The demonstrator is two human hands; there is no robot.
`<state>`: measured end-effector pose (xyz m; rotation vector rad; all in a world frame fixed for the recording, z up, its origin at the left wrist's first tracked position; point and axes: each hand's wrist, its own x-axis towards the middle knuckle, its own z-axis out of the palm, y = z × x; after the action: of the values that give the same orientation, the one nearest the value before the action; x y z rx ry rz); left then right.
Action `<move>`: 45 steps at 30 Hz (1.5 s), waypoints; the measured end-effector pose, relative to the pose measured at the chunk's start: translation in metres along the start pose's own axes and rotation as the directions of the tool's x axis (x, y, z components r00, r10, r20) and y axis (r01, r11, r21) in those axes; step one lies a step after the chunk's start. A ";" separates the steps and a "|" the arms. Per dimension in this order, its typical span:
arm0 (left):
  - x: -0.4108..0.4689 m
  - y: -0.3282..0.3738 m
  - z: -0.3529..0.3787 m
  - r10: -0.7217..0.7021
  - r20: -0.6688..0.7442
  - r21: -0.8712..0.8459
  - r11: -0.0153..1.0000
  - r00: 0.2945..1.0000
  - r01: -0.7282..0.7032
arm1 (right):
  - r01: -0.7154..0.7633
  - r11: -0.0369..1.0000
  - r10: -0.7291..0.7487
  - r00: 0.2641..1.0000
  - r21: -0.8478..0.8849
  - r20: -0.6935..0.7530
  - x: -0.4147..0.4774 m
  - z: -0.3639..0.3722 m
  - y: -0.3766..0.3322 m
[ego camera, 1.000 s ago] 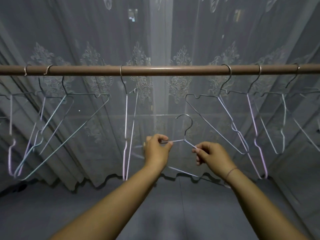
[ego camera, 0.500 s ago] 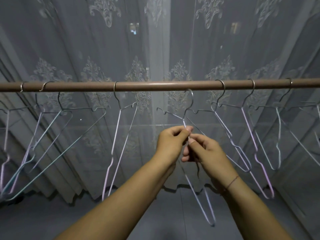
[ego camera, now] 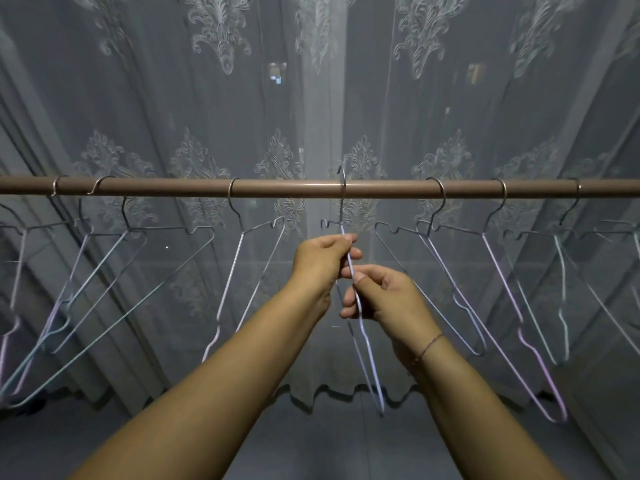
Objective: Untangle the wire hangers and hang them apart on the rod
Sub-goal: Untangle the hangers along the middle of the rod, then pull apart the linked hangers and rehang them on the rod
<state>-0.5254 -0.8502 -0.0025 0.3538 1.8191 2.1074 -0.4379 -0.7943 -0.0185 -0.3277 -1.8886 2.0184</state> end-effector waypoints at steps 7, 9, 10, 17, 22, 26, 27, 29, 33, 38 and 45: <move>0.000 -0.009 0.000 -0.052 -0.014 0.009 0.999 0.999 0.052 | -0.047 0.998 0.048 0.999 -0.028 0.003 0.000 -0.005 0.007; -0.002 -0.010 -0.001 -0.056 -0.014 0.019 0.998 0.998 0.056 | -0.053 0.998 0.053 0.999 -0.042 0.000 0.000 -0.005 0.009; -0.003 -0.010 -0.002 -0.055 -0.012 0.028 0.998 0.998 0.056 | -0.053 0.997 0.053 0.999 -0.057 -0.004 -0.001 -0.006 0.009; -0.020 -0.008 -0.035 0.010 -0.032 0.120 0.993 0.999 -0.006 | 0.036 0.947 -0.091 0.983 -0.318 -0.160 -0.014 -0.006 0.007; -0.032 0.016 -0.078 0.169 -0.052 0.127 0.979 0.984 -0.161 | 0.207 0.902 -0.296 0.935 -0.379 -0.194 -0.031 0.025 -0.017; -0.026 0.035 -0.134 0.295 -0.126 0.140 0.951 0.947 -0.277 | 0.283 0.909 -0.321 0.943 -0.305 -0.082 -0.036 0.083 -0.030; -0.023 0.039 -0.151 0.313 -0.146 0.148 0.945 0.939 -0.292 | 0.299 0.912 -0.327 0.943 -0.281 -0.059 -0.036 0.101 -0.031; -0.015 0.046 -0.186 0.337 -0.175 0.179 0.935 0.925 -0.306 | 0.300 0.922 -0.319 0.947 -0.246 -0.041 -0.032 0.137 -0.029; 0.002 0.055 -0.249 0.316 -0.169 0.271 0.926 0.934 -0.264 | 0.237 0.946 -0.255 0.965 -0.222 -0.056 -0.014 0.208 -0.014; 0.016 0.060 -0.294 0.245 -0.065 0.362 0.909 0.967 -0.206 | 0.151 0.970 -0.169 0.983 -0.191 -0.079 0.012 0.272 0.011; 0.029 0.061 -0.306 0.144 -0.025 0.412 0.903 0.989 -0.121 | -0.098 0.984 0.085 0.992 -0.148 -0.092 0.039 0.311 0.046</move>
<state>-0.6783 -1.1231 0.0106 0.5397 2.3309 1.8152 -0.6037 -1.0643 -0.0363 -0.5417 -2.0120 1.8887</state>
